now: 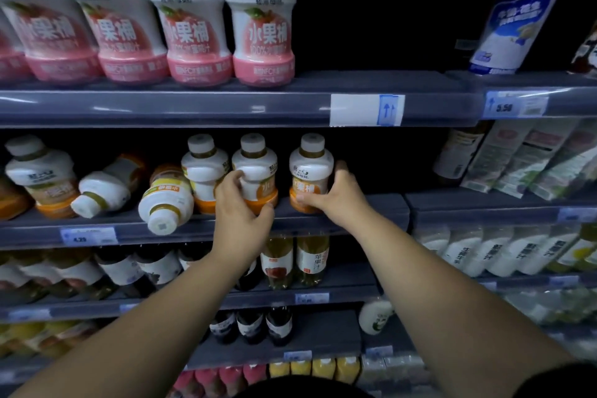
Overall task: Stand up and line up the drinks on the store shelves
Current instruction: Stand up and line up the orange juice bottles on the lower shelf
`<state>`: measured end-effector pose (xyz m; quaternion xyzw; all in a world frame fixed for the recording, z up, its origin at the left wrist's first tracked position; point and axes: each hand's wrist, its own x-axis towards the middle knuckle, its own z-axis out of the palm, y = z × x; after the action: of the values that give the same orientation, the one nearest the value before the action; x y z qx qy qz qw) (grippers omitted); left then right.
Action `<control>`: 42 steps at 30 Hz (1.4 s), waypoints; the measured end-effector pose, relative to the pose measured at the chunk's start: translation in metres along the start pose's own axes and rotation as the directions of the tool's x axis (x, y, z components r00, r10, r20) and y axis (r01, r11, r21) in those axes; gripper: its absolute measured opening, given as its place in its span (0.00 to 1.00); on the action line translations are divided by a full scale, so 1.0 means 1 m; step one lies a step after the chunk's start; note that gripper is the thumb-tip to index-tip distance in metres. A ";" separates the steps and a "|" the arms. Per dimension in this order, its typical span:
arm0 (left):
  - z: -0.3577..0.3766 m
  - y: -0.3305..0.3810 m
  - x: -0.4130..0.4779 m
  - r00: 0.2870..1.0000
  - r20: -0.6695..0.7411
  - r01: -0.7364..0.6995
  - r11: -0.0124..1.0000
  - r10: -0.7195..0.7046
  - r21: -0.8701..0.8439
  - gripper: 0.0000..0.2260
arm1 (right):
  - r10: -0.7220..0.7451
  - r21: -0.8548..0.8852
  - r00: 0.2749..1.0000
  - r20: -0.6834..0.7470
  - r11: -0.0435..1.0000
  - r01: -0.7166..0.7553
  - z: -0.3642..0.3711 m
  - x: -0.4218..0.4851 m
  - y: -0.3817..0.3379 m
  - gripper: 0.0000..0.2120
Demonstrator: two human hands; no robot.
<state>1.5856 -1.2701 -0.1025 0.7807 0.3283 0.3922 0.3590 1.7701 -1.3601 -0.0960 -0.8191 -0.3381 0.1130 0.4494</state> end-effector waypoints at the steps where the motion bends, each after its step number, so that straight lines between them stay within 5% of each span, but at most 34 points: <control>1: 0.000 -0.001 0.001 0.999 -0.002 0.039 0.997 -0.039 -0.069 0.30 | -0.002 -0.003 1.000 -0.013 1.000 0.002 0.003 0.001 -0.002 0.46; 6: 0.000 0.000 0.006 0.992 0.015 0.129 0.980 -0.128 -0.153 0.28 | -0.015 0.018 1.000 -0.023 1.000 0.016 0.004 0.003 -0.004 0.38; 17: 0.023 0.017 0.033 0.965 -0.064 0.253 0.967 -0.253 0.005 0.24 | -0.031 0.016 0.999 -0.044 0.999 0.032 -0.007 0.005 -0.003 0.40; 22: 0.023 0.006 0.050 0.967 0.067 0.240 0.967 -0.246 0.080 0.29 | -0.034 0.069 0.999 -0.014 0.997 0.034 -0.016 0.006 0.004 0.39; 27: 0.017 0.002 0.056 0.940 0.257 0.241 0.970 -0.224 -0.038 0.31 | -0.040 0.075 0.999 0.032 0.996 0.037 -0.022 0.006 0.005 0.36; 35: 0.029 0.017 0.059 0.920 0.348 0.187 0.982 -0.180 0.014 0.21 | -0.034 0.088 0.992 0.124 0.996 0.023 -0.056 0.011 0.022 0.32; 42: 0.043 0.022 0.051 0.903 0.389 0.209 0.978 -0.184 -0.023 0.26 | -0.005 0.068 0.995 0.104 0.998 -0.002 -0.061 0.013 0.034 0.34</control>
<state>1.6514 -1.2539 -0.0844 0.7934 0.3157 0.2036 0.4790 1.8254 -1.4045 -0.0874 -0.7960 -0.3576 0.1669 0.4590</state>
